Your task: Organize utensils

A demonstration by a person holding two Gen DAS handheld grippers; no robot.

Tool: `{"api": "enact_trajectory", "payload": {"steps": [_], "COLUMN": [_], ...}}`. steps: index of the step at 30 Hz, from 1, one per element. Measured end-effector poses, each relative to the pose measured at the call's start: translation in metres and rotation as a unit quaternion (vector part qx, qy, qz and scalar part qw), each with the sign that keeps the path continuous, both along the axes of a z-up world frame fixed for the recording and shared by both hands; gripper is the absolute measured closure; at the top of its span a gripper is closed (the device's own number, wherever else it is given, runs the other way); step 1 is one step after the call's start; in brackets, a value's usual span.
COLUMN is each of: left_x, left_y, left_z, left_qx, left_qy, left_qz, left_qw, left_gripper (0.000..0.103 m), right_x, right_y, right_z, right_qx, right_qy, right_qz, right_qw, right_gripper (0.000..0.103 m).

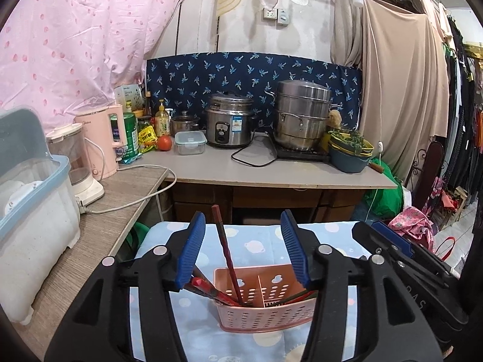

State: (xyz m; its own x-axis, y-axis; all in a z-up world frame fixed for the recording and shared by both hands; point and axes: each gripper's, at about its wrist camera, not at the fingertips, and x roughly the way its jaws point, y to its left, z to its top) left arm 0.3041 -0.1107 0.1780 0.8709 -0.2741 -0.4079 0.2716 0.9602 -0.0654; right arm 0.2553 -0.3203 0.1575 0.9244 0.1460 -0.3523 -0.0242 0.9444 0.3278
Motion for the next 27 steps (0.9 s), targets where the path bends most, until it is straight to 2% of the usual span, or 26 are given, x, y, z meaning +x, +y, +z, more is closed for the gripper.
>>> {"api": "enact_trajectory", "payload": {"steps": [16,20,22,27], "left_x": [-0.051,-0.064,-0.071,-0.086], "left_y": [-0.006,-0.005,-0.003,-0.001], "left_z": [0.010,0.010,0.010,0.004], "left_qx": [0.031,0.035,0.035,0.040], "left_qy": [-0.029,-0.033,-0.035,-0.036], "left_qz": [0.001,-0.001,0.001,0.002], "left_qw": [0.9991,0.9988,0.9988,0.9986], "left_gripper": [0.042,0.041,0.034,0.033], "right_x": [-0.060,-0.072,-0.077,-0.091], "right_y": [0.005,0.007,0.009,0.015], "right_z": [0.017,0.016,0.015,0.005], "right_qx": [-0.040,-0.048,-0.051,-0.056], "right_qy": [-0.013,-0.002,0.004,0.022], "right_qz": [0.001,-0.003,-0.005,-0.007], "right_qw": [0.999,0.999,0.999,0.998], "right_gripper": [0.056,0.055,0.054,0.050]}}
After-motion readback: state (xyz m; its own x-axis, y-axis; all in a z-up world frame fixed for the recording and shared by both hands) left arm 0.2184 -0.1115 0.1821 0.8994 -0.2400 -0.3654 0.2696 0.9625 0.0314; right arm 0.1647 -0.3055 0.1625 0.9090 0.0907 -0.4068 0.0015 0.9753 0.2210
